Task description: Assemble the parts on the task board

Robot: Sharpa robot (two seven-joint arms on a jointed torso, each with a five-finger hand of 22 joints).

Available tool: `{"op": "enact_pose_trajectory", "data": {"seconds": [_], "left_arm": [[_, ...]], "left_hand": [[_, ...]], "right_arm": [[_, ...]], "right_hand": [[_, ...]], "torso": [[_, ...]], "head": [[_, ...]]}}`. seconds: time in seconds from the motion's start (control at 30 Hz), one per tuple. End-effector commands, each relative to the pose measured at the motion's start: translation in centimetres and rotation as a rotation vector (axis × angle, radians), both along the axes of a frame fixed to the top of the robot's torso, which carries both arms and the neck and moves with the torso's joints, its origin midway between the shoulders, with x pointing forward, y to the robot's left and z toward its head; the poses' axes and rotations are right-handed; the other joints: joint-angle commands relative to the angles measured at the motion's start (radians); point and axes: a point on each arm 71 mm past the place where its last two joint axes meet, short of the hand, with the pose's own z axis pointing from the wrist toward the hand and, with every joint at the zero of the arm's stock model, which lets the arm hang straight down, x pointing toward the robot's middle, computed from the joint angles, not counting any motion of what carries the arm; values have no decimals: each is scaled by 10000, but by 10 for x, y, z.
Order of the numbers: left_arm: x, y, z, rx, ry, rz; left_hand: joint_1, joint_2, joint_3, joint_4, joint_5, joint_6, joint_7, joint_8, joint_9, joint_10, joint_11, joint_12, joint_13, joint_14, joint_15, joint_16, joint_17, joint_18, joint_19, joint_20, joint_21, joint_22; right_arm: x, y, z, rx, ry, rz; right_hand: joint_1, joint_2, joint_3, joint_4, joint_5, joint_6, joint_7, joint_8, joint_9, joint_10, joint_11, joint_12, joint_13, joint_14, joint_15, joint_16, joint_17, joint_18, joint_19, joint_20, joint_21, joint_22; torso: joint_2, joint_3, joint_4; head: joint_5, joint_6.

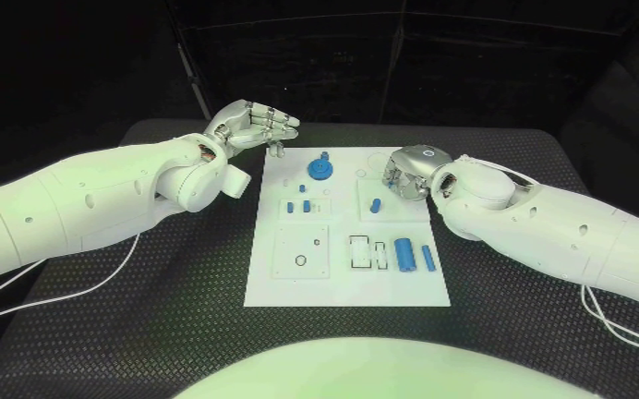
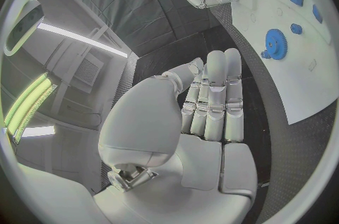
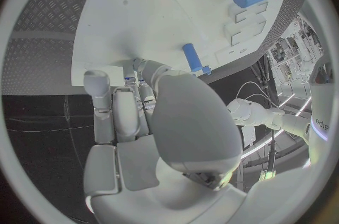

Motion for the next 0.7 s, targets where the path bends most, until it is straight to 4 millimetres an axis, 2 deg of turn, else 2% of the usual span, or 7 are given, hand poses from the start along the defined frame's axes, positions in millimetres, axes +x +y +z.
{"op": "enact_pose_trajectory", "data": {"seconds": [0.03, 0.1, 0.13, 0.23, 0.7], "left_arm": [[0, 0, 4, -185, -297, 37], [0, 0, 4, -201, -324, 39], [0, 1, 4, -220, -355, 28], [0, 1, 5, -250, -411, 13], [1, 4, 4, -242, -470, 67]], "left_hand": [[23, 99, -20, -54, -8, 58, 29, -7, -11, -36, 15, 35, 0, -48, 11, -55, -9, 137, -93, 0, -40, -8], [23, 99, -20, -54, -8, 58, 29, -7, -11, -36, 15, 35, 0, -48, 11, -55, -9, 137, -93, 0, -40, -8], [23, 99, -20, -54, -8, 58, 29, -7, -11, -36, 15, 35, 0, -48, 11, -55, -9, 137, -93, 0, -40, -8], [23, 99, -20, -54, -8, 58, 29, -7, -11, -36, 15, 35, 0, -48, 11, -55, -9, 137, -93, 0, -40, -8], [32, 102, -19, -63, -7, 61, 27, -5, -10, -35, 13, 40, 0, -44, 8, -65, -14, 138, -93, -2, -43, -11]], "right_arm": [[0, 0, 4, -21, -642, -213], [-1, 0, 5, 37, -741, -254], [-1, -1, 6, 95, -818, -280], [-3, -1, 8, 252, -986, -296], [-12, -3, 21, 1033, -1640, -390]], "right_hand": [[-194, 2, 91, -12, -51, 119, 2, 45, 18, 117, -3, -49, 25, 317, -66, -68, -106, -82, 99, 2, 81, 121], [-382, -24, 71, 13, -121, 150, -15, 54, 21, 150, -12, -79, 24, 319, -66, -63, -122, -89, 108, 5, 100, 147], [-674, -52, -26, 142, -164, 175, -44, 64, 25, 173, -22, -112, 23, 326, -62, -43, -116, -96, 121, 12, 111, 174], [-853, -70, -84, 203, -212, 185, -67, 66, 25, 196, -35, -146, 22, 331, -76, -25, -112, -95, 133, 5, 116, 191], [-1034, -107, -165, 235, -362, 229, -108, 83, 32, 271, -65, -187, 29, 349, -100, 44, -48, -110, 190, -21, 150, 273]], "torso": [[-2, -2, -4], [-5, -1, -8], [-6, 3, -11], [-2, 5, -9], [-3, 6, 1]], "head": [[5, 12], [18, 14], [39, 18], [51, 25], [21, 54]]}}
